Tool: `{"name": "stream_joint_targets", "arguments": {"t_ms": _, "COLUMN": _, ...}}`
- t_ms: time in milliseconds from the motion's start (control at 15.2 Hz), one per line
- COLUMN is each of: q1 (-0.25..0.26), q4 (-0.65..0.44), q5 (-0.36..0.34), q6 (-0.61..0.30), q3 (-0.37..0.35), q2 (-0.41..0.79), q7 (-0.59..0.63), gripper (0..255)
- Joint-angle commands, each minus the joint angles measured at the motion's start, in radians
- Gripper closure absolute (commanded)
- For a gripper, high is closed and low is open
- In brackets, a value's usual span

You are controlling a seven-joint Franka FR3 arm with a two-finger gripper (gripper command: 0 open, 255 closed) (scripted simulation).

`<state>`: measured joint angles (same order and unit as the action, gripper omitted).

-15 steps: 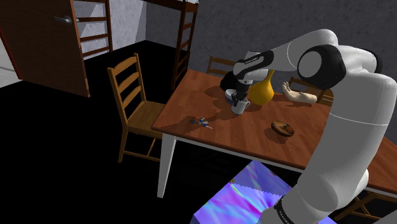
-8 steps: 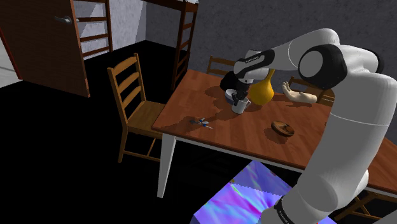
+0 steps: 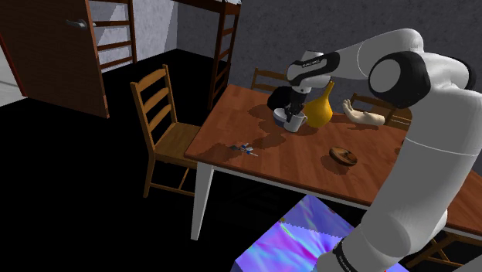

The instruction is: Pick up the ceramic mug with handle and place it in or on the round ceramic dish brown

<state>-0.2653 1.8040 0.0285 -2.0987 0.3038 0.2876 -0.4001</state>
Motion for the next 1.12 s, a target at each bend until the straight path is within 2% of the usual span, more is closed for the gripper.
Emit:
{"name": "stream_joint_targets", "arguments": {"t_ms": 0, "q1": 0.001, "q4": -0.014, "q5": -0.004, "q6": 0.024, "q3": 0.001, "q2": -0.011, "q7": 0.001, "gripper": 255}}
{"name": "stream_joint_targets", "arguments": {"t_ms": 792, "q1": 0.003, "q4": -0.121, "q5": -0.017, "q6": 0.172, "q3": 0.006, "q2": -0.053, "q7": 0.003, "gripper": 255}}
{"name": "stream_joint_targets", "arguments": {"t_ms": 1056, "q1": -0.02, "q4": 0.018, "q5": -0.049, "q6": 0.139, "q3": 0.034, "q2": -0.166, "q7": -0.042, "gripper": 255}}
